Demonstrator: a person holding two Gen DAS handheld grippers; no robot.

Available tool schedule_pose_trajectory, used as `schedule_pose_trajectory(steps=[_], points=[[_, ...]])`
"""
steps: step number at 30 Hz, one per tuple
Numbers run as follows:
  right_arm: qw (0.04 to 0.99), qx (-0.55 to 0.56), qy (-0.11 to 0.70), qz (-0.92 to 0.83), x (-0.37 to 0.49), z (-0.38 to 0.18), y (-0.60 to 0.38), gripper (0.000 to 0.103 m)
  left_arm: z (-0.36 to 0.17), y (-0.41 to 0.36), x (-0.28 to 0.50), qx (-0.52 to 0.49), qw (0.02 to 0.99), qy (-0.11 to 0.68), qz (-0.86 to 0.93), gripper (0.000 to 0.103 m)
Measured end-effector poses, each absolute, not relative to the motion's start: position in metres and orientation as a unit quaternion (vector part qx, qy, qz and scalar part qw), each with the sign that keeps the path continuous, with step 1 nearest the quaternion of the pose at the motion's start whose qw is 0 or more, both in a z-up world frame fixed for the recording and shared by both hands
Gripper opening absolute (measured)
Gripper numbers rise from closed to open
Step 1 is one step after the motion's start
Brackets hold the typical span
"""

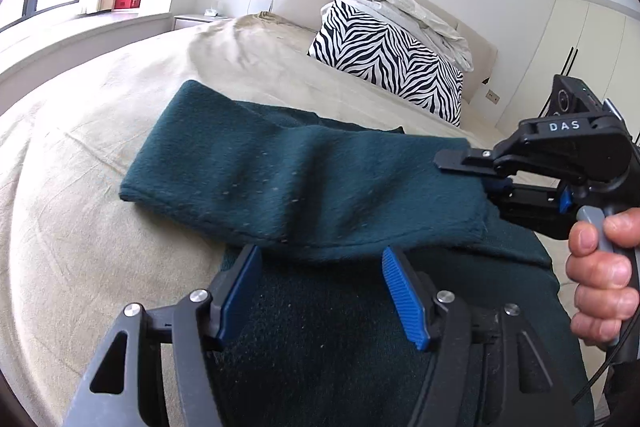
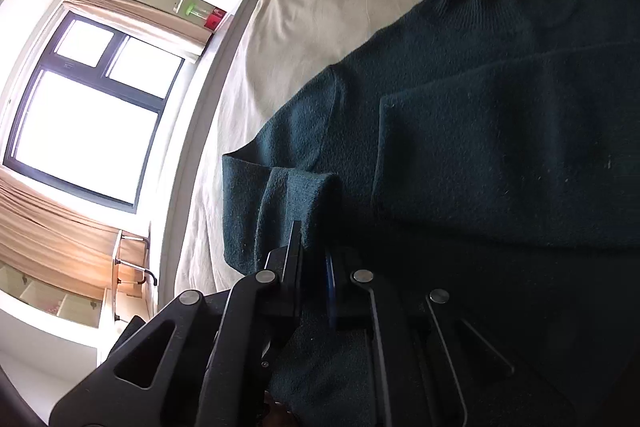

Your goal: Fold small clothes

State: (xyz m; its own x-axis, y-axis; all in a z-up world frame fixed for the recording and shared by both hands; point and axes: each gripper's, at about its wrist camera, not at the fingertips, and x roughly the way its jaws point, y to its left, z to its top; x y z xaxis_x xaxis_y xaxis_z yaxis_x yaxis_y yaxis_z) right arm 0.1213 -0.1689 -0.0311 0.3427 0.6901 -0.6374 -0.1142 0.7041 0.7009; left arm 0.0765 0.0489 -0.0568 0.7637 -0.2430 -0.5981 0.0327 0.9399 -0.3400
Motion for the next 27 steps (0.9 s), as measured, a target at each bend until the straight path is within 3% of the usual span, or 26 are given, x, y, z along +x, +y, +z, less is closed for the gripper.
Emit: schedule_pose_trajectory(steps=[8,13,16,27], points=[[0.816,0.253,0.493,0.166,0.146,0.008,-0.269,0.007,-0.057,0.051,0.08,-0.175,0.919,0.341,-0.089,0.065],[0.819,0.258,0.503,0.102,0.16,-0.01,-0.33,0.007,-0.059,0.049,0.083,-0.174,0.916,0.349,-0.094,0.064],[0.815,0.267,0.507,0.088,0.16,-0.023,-0.357,0.007,-0.061,0.05,0.085,-0.18,0.912,0.355,-0.096,0.057],[0.802,0.288,0.519,0.066,0.16,-0.068,-0.375,0.007,-0.042,0.065,0.105,-0.211,0.911,0.34,-0.105,0.057]])
